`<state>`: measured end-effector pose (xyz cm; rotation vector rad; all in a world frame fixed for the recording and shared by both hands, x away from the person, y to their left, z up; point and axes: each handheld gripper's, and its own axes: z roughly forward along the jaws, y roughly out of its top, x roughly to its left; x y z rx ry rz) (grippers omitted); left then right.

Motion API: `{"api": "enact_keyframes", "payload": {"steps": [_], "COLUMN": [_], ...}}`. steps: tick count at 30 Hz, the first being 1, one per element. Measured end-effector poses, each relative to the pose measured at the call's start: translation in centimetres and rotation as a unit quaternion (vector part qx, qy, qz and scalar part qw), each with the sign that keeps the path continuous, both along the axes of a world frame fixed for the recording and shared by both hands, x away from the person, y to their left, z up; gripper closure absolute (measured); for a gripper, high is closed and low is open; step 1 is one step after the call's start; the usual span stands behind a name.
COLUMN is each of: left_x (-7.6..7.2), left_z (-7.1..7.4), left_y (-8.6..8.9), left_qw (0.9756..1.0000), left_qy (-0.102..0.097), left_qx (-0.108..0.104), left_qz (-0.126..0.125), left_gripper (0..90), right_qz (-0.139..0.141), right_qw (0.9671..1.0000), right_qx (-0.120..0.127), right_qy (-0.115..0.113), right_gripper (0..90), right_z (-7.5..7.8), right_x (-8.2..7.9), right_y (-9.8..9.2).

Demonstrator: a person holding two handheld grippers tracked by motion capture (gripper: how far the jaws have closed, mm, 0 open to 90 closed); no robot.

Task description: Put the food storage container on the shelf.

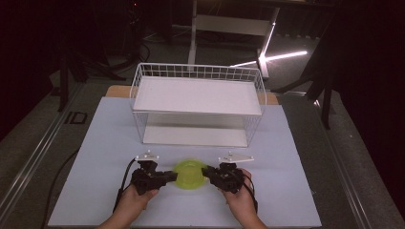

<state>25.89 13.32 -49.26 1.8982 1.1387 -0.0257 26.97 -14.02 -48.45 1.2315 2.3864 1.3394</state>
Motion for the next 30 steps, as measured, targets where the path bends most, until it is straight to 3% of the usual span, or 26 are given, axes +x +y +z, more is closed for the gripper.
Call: {"api": "enact_keyframes", "payload": {"steps": [6, 8, 10, 13, 18, 24, 30], "left_x": [0.5, 0.7, 1.0, 1.4, 2.0, 3.2, 4.7], "left_z": [1.7, 2.3, 2.7, 3.2, 3.1, 2.1, 1.3], "left_y": [0.0, -0.1, 0.1, -0.1, -0.3, -0.5, -0.6], "left_qw": [0.9991, 0.9977, 0.9966, 0.9948, 0.9941, 0.9930, 0.9940], "left_qy": [-0.041, -0.066, -0.078, -0.100, -0.104, -0.112, -0.102], "left_qx": [-0.013, -0.014, -0.024, -0.019, -0.021, -0.014, -0.016], "left_qz": [0.003, 0.003, -0.001, 0.003, 0.021, 0.035, 0.036], "left_gripper": [81.8, 81.8, 81.8, 82.0, 82.1, 81.8, 81.7], "right_qz": [-0.011, -0.014, -0.017, -0.022, -0.035, -0.048, -0.064], "right_qw": [0.9996, 0.9994, 0.9991, 0.9987, 0.9983, 0.9979, 0.9973], "right_qx": [0.005, 0.008, 0.009, 0.017, 0.022, 0.009, 0.002], "right_qy": [-0.025, -0.032, -0.037, -0.043, -0.042, -0.043, -0.035], "right_gripper": [80.2, 80.2, 80.2, 80.2, 80.1, 80.2, 79.9], "right_z": [2.2, 2.8, 3.5, 4.0, 4.1, 3.5, 2.7], "right_x": [0.4, 0.7, 1.0, 1.4, 2.2, 3.3, 4.4], "right_y": [-0.1, -0.1, -0.2, -0.4, -0.3, 0.2, 0.4]}}
